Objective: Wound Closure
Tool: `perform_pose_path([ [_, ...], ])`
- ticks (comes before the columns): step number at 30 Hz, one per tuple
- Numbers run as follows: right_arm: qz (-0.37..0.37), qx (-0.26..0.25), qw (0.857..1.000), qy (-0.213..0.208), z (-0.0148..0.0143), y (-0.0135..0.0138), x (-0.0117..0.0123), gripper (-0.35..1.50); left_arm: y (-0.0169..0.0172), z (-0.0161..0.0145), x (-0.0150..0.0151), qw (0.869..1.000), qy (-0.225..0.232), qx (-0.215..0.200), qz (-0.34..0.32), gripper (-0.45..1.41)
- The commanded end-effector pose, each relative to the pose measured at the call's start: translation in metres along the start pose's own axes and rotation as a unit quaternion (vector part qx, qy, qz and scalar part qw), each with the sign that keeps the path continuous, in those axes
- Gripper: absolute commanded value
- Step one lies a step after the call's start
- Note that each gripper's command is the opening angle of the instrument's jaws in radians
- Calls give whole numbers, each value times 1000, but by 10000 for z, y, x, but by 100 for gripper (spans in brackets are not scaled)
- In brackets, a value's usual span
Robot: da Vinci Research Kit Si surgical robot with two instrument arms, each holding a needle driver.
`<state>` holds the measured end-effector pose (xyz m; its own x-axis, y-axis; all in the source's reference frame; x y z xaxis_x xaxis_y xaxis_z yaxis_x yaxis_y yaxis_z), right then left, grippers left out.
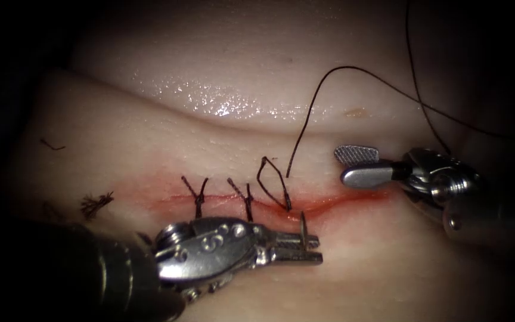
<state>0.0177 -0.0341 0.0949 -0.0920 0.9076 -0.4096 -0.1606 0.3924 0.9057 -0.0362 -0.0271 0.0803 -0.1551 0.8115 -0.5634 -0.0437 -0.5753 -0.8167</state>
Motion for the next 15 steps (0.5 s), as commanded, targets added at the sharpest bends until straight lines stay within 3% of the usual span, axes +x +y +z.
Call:
perform_pose_path([
  [1,-29,-2,1000,-3,9,-1,-5,125,2,5,-5,1000,4,-10,-10,-45],
  [3,-90,-3,996,-22,12,-8,-5,133,7,2,-3,1000,9,-26,-13,-45],
  [4,-140,1,989,-57,15,-14,-5,138,13,-3,0,999,10,-41,-18,-45],
  [6,-185,13,979,-83,18,-22,-8,140,18,-7,2,999,14,-47,-17,-45],
  [7,-203,17,975,-84,18,-25,-10,140,22,-11,4,998,16,-53,-18,-45],
  [8,-255,31,963,-80,18,-36,-16,138,33,-20,8,997,23,-64,-19,-45],
  [15,-325,42,942,-72,26,-45,-27,137,55,-36,16,996,31,-77,-24,-45],
])
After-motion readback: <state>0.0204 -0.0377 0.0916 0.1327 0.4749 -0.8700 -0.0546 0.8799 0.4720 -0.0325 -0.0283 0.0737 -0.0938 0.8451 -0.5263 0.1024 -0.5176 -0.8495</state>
